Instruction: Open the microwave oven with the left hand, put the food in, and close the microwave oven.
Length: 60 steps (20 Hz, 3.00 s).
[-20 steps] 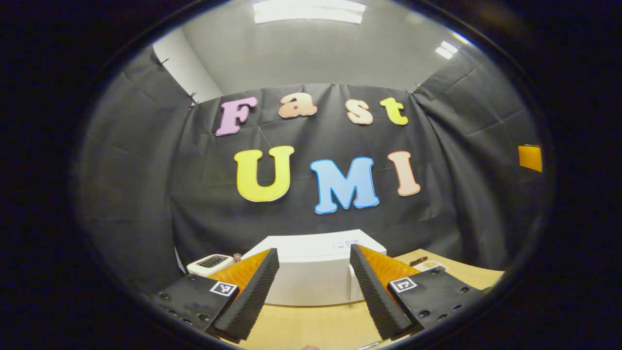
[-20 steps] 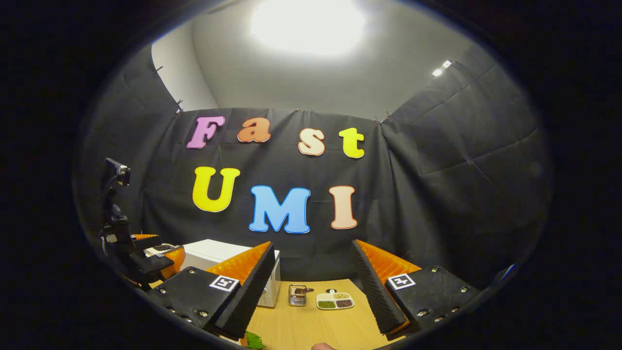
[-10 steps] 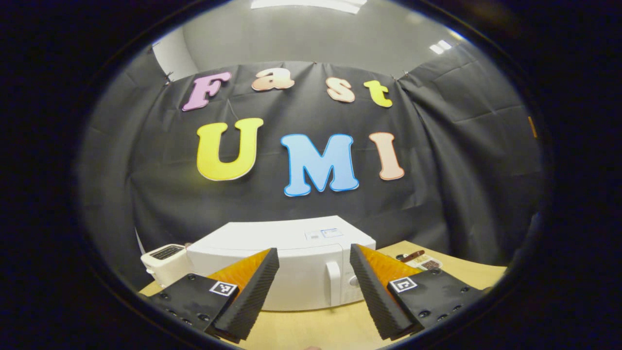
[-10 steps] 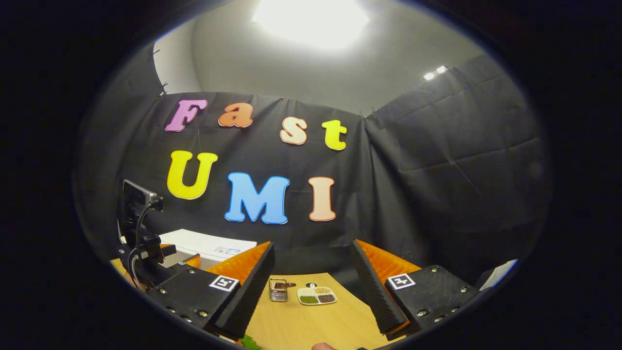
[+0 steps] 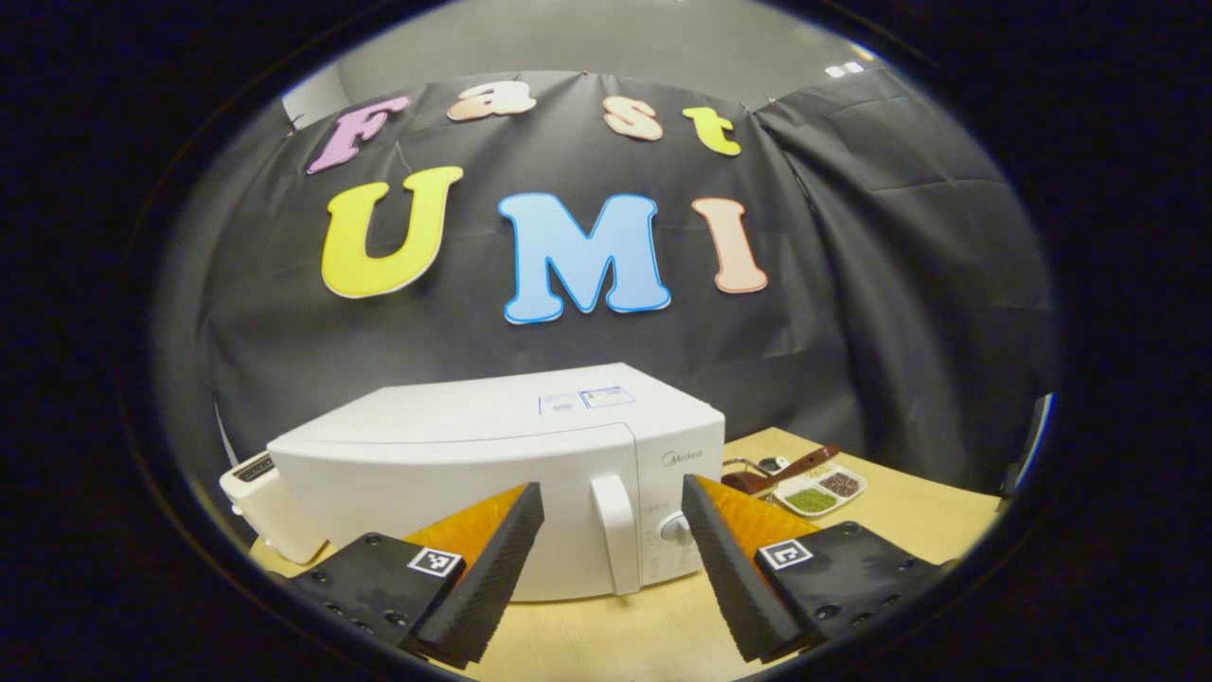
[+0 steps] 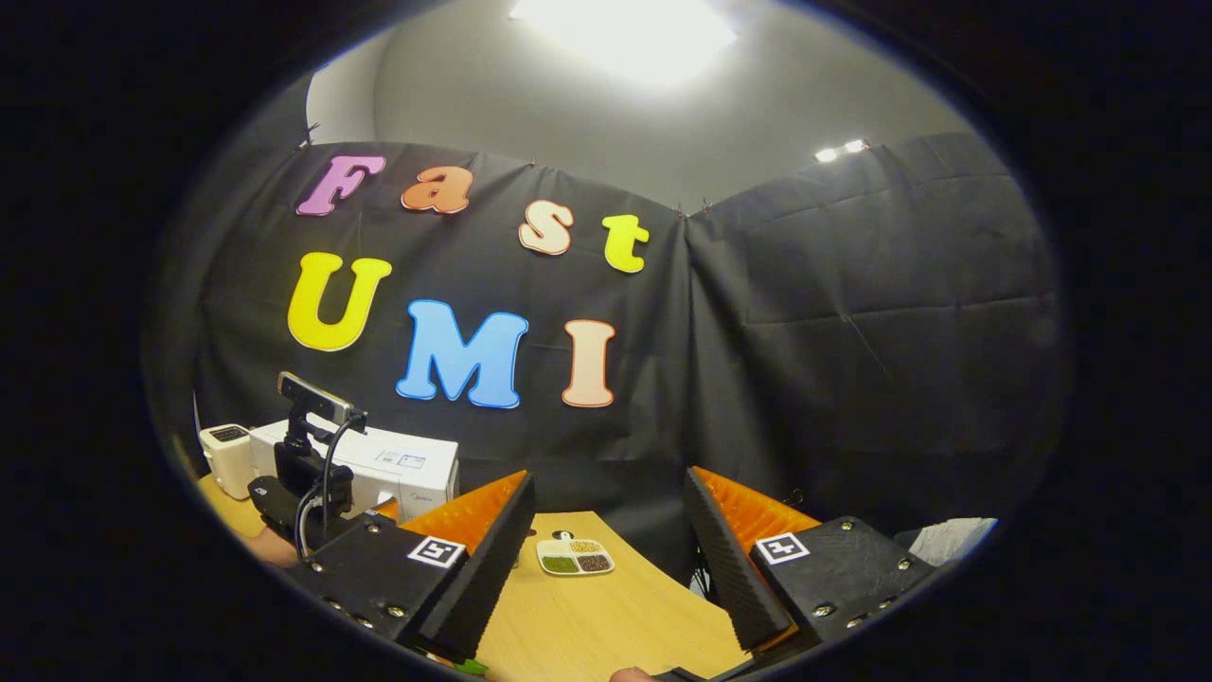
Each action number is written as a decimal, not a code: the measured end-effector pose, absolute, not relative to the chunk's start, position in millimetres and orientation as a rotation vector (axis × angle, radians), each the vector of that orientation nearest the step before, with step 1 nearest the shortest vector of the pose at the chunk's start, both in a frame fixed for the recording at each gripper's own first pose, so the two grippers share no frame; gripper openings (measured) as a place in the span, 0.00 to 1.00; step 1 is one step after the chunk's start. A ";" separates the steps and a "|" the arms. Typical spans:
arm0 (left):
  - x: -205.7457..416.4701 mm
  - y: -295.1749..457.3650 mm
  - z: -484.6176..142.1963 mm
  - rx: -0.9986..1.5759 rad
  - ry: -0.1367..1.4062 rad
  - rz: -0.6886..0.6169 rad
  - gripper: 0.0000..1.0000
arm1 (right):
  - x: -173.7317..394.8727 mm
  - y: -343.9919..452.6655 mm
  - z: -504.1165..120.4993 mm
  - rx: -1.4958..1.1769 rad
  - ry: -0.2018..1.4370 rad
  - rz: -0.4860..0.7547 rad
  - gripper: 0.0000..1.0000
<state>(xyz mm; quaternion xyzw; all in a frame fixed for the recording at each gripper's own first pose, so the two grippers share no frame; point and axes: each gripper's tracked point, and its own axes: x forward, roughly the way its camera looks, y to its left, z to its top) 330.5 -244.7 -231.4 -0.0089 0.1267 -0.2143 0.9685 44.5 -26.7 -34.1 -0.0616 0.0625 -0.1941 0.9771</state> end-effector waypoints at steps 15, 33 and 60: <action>348.7 -267.9 -285.7 0.025 0.381 -0.410 0.44 | 17.2 -48.2 -44.9 -0.135 0.197 -0.474 0.96; 279.1 -232.5 -275.5 -0.025 0.451 -0.355 0.15 | 31.6 -52.0 -53.3 -0.003 0.186 -0.281 0.96; 130.7 -38.1 -267.4 0.002 0.466 -0.067 0.14 | 36.0 58.1 -38.6 0.021 0.111 0.243 0.96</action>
